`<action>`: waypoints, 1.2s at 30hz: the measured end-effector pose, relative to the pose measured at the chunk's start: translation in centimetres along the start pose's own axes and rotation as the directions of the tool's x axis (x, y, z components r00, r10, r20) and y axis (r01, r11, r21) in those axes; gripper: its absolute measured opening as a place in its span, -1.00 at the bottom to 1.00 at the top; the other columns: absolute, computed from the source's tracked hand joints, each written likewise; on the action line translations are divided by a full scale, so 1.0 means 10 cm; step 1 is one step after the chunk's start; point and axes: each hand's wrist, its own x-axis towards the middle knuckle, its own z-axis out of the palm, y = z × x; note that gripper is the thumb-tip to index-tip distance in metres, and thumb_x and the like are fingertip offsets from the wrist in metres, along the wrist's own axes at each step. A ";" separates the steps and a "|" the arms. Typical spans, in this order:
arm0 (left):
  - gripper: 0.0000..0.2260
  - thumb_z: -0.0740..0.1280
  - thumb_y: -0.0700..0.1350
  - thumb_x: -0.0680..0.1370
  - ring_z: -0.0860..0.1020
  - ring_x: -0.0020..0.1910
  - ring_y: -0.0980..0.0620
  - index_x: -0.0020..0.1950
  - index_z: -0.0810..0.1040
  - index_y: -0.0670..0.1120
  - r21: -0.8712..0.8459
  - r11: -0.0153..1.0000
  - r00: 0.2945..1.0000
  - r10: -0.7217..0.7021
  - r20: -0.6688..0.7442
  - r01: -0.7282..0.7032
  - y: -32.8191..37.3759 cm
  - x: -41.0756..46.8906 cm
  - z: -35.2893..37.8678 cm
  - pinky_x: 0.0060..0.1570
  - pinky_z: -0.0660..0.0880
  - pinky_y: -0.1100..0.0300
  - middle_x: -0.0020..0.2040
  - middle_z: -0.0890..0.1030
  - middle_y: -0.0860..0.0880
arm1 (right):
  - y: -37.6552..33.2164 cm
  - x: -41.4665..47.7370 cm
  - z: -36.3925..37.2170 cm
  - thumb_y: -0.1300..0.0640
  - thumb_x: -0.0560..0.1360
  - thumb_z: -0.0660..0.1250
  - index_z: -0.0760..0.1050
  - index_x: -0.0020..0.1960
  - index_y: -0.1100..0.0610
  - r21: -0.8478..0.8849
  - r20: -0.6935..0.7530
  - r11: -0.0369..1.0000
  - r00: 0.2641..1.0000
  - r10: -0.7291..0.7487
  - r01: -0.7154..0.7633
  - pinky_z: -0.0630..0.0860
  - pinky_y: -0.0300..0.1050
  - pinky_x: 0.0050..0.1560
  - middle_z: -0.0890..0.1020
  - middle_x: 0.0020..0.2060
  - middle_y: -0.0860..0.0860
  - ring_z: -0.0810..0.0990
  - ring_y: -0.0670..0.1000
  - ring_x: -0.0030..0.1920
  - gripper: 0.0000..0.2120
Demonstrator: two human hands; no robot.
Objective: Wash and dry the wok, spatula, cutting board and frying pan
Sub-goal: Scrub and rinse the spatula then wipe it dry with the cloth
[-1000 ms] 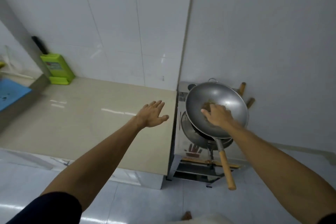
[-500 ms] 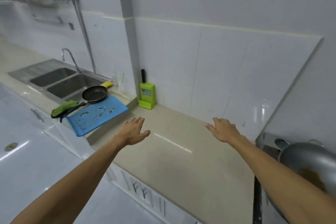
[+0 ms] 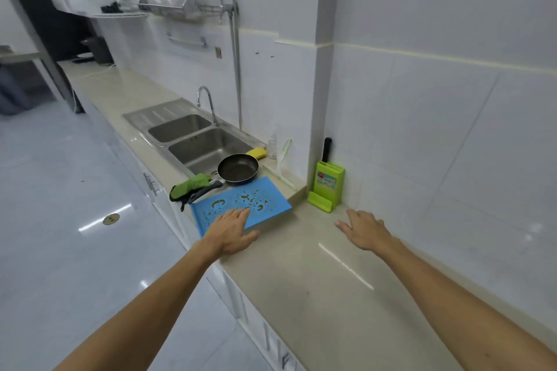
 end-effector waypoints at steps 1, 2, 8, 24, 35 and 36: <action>-0.33 0.14 0.25 0.61 0.23 0.55 -0.07 0.62 0.16 -0.10 -0.004 1.000 1.000 -0.018 0.006 0.018 -0.12 0.09 -0.01 0.51 0.15 0.00 0.58 0.27 -0.09 | -0.13 0.18 0.00 -0.29 0.63 0.02 0.37 0.37 0.13 0.005 0.005 1.000 1.000 -0.018 0.018 0.40 0.19 0.30 0.47 0.35 0.17 0.41 0.20 0.38 -0.43; -0.33 0.15 0.25 0.61 0.23 0.54 -0.07 0.61 0.17 -0.10 -0.002 0.999 0.999 -0.032 0.010 0.032 -0.25 0.18 -0.03 0.51 0.16 0.00 0.58 0.27 -0.09 | -0.27 0.35 0.00 -0.28 0.64 0.04 0.38 0.33 0.14 0.004 0.008 0.999 0.999 -0.040 0.040 0.41 0.18 0.29 0.48 0.33 0.17 0.42 0.20 0.37 -0.45; -0.34 0.17 0.22 0.62 0.24 0.54 -0.09 0.60 0.18 -0.13 -0.021 0.995 0.995 -0.095 0.026 0.096 -0.87 0.74 -0.12 0.49 0.19 0.01 0.58 0.27 -0.11 | -1.04 1.34 -0.07 -0.21 0.64 0.11 0.43 0.26 0.16 -0.029 -0.011 0.980 0.980 -0.197 0.197 0.46 0.09 0.20 0.53 0.23 0.17 0.48 0.18 0.28 -0.54; -0.36 0.13 0.26 0.60 0.32 0.45 -0.15 0.55 0.25 -0.12 -0.013 0.983 0.982 -0.181 0.045 0.182 -3.36 1.83 -0.39 0.42 0.30 -0.09 0.50 0.36 -0.13 | -3.41 3.15 0.20 -0.16 0.65 0.15 0.40 0.36 0.17 -0.005 -0.004 0.933 0.933 -0.360 0.360 0.51 0.09 0.15 0.54 0.21 0.15 0.53 0.19 0.22 -0.53; -0.26 0.05 0.32 0.63 -0.06 0.62 -0.17 0.65 -0.01 -0.12 0.001 0.998 0.980 -0.063 0.191 0.064 -5.35 2.58 -0.61 0.57 -0.06 -0.15 0.65 0.01 -0.11 | -5.35 4.09 0.61 -0.12 0.68 0.10 0.29 0.49 0.16 0.141 0.124 0.961 0.959 -0.256 0.239 0.43 0.13 0.30 0.41 0.44 0.19 0.42 0.23 0.40 -0.51; -0.26 0.05 0.31 0.63 -0.06 0.62 -0.17 0.65 -0.02 -0.12 -0.012 0.998 0.976 -0.051 0.210 0.055 -5.47 2.64 -0.58 0.57 -0.06 -0.16 0.65 0.01 -0.11 | -5.46 4.14 0.67 -0.11 0.69 0.10 0.30 0.48 0.18 0.149 0.132 0.963 0.961 -0.244 0.224 0.43 0.12 0.29 0.42 0.42 0.21 0.43 0.24 0.38 -0.51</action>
